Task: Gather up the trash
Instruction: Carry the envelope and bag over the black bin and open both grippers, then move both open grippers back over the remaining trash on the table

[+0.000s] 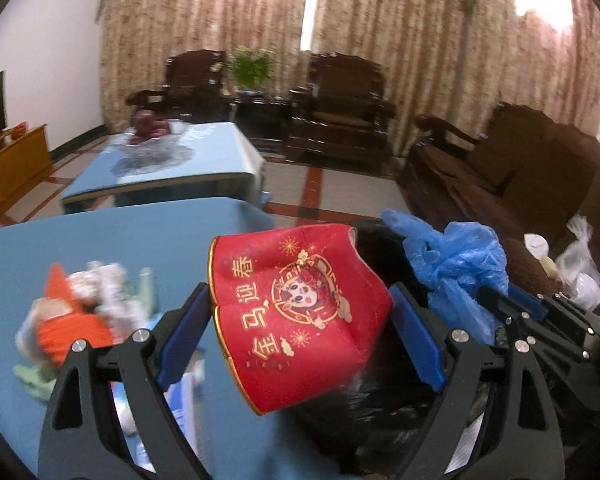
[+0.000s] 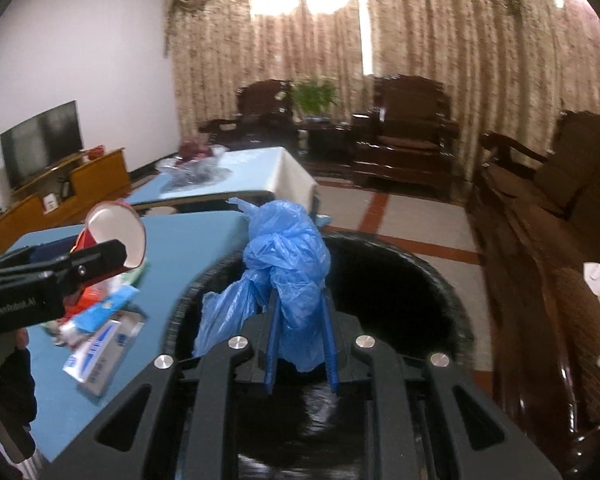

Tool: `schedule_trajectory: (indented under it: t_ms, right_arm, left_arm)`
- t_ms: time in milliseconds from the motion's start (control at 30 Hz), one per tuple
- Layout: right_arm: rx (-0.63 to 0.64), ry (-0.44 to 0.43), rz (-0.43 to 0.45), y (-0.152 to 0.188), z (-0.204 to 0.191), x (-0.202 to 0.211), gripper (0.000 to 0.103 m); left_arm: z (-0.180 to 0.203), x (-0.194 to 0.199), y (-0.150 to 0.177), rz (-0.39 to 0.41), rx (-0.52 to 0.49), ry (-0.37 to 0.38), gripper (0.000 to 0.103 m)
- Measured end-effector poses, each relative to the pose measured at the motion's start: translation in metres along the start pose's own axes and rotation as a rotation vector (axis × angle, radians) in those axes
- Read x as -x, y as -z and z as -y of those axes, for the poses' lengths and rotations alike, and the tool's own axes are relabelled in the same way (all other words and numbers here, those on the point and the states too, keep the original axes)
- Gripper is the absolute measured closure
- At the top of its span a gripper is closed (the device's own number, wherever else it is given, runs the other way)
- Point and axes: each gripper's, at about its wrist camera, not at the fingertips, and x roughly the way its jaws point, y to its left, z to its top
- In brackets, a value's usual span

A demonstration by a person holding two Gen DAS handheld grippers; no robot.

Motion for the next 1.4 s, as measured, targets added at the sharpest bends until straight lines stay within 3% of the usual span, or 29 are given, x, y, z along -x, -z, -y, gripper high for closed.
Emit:
schedule_trajectory:
  t_ms: [267,433,633,733,900,1233,1400]
  right_arm:
    - [-0.040,0.062,-0.052,0.005,0.033,-0.021,0.079]
    - [-0.068,0.106,-0.050,0.007,0.044,-0.023,0.042]
    - [-0.107,0.126,-0.031,0.004,0.049,-0.016,0.014]
    - [-0.100,0.105,-0.014,-0.001,0.035,-0.011,0.008]
    - [-0.072,0.026,0.015,-0.008,-0.005,-0.005,0.006]
    - [0.042,-0.197,0.031,-0.003,-0.125,-0.001,0.006]
    - [0.089,-0.246,0.020,0.017,-0.172,-0.003,0.008]
  left_arm:
    - [0.032,-0.058,-0.007,-0.070,-0.014,0.096,0.016]
    - [0.032,-0.066,-0.009,-0.085,-0.001,0.135,0.009]
    - [0.013,-0.046,-0.007,-0.060,0.011,0.112,0.008]
    - [-0.006,-0.026,-0.005,-0.026,0.013,0.062,0.008]
    - [-0.047,0.016,0.006,0.027,0.025,-0.070,0.008]
    - [-0.149,0.087,0.054,0.024,0.117,-0.339,0.008]
    - [-0.182,0.103,0.080,-0.007,0.173,-0.405,0.008]
